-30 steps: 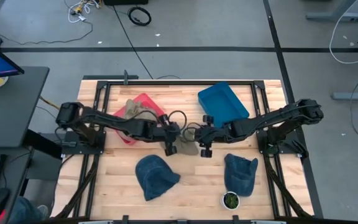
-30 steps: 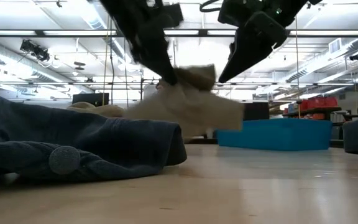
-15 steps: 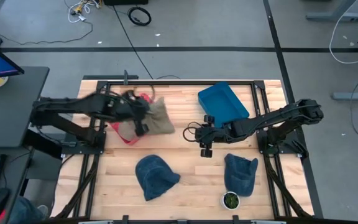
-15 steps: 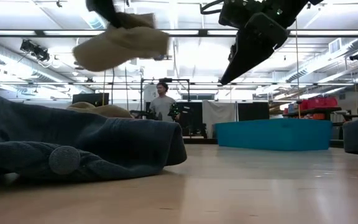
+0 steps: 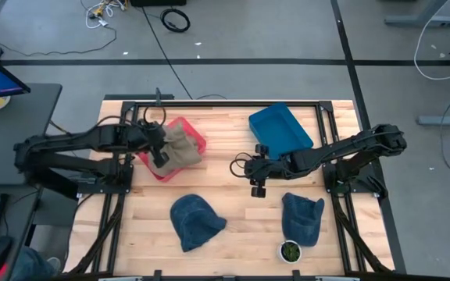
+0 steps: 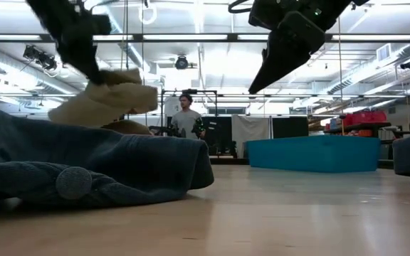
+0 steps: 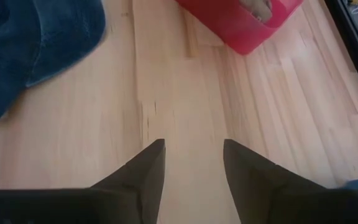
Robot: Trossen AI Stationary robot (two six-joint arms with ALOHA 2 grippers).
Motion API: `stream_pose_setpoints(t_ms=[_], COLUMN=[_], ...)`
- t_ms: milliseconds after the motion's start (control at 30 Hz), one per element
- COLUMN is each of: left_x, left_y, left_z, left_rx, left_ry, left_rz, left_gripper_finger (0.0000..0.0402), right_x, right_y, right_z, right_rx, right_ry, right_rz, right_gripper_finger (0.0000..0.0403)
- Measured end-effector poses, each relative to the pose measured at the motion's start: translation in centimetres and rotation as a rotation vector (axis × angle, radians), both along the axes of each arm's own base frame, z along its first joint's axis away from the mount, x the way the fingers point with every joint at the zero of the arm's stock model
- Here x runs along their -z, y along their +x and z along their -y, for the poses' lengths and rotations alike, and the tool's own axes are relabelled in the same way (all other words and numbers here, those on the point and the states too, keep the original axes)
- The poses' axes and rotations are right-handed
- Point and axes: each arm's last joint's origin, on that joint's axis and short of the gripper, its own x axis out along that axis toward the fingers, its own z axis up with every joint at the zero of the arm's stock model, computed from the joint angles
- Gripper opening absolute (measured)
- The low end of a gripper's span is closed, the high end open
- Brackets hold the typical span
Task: Pick & Place hat
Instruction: Put the brown cap into the red bin
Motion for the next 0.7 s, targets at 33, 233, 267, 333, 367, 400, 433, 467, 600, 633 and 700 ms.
stream_pose_setpoints(t_ms=[33,233,267,333,367,400,433,467,600,633,700], left_x=[0.8,4.1,4.4,4.5,4.4,4.3,4.0,3.8,3.4,3.5,3.8], left_y=[-0.1,-0.7,-0.8,-1.0,-1.0,-1.0,-1.0,-0.9,-1.0,-1.0,-1.1], left_z=[-0.3,-1.6,-1.8,-2.1,-2.2,-2.3,-2.4,-2.5,-2.8,-2.8,-2.8], left_rx=[-0.017,-0.115,-0.128,-0.147,-0.147,-0.147,-0.143,-0.141,-0.173,-0.181,-0.185], left_ry=[0.003,-0.015,-0.019,-0.021,-0.016,-0.012,-0.007,0.0,-0.003,-0.009,-0.021], left_rz=[-0.01,-0.03,-0.037,-0.046,-0.047,-0.048,-0.047,-0.042,-0.024,-0.028,-0.052], left_gripper_finger=[0.0006,0.0005,0.0005,0.0006,0.0007,0.0007,0.0006,0.0005,0.0007,0.0009,0.0014], right_x=[0.0,0.0,0.0,0.0,0.0,0.0,0.0,0.0,0.0,0.0,0.0], right_y=[0.0,0.0,0.0,0.0,0.0,0.0,0.0,0.0,0.0,0.0,0.0], right_z=[0.0,0.0,0.0,0.0,0.0,0.0,0.0,0.0,0.0,0.0,0.0], right_rx=[0.0,0.003,0.003,0.002,0.002,0.002,0.002,0.001,0.002,0.002,0.002], right_ry=[0.001,0.003,0.003,0.002,0.002,0.002,0.002,0.002,0.002,0.002,0.002], right_rz=[0.004,0.005,0.005,0.005,0.005,0.005,0.005,0.005,0.005,0.005,0.005], right_gripper_finger=[0.0166,0.0166,0.0167,0.0167,0.0166,0.0166,0.0166,0.0166,0.0166,0.0166,0.0167])
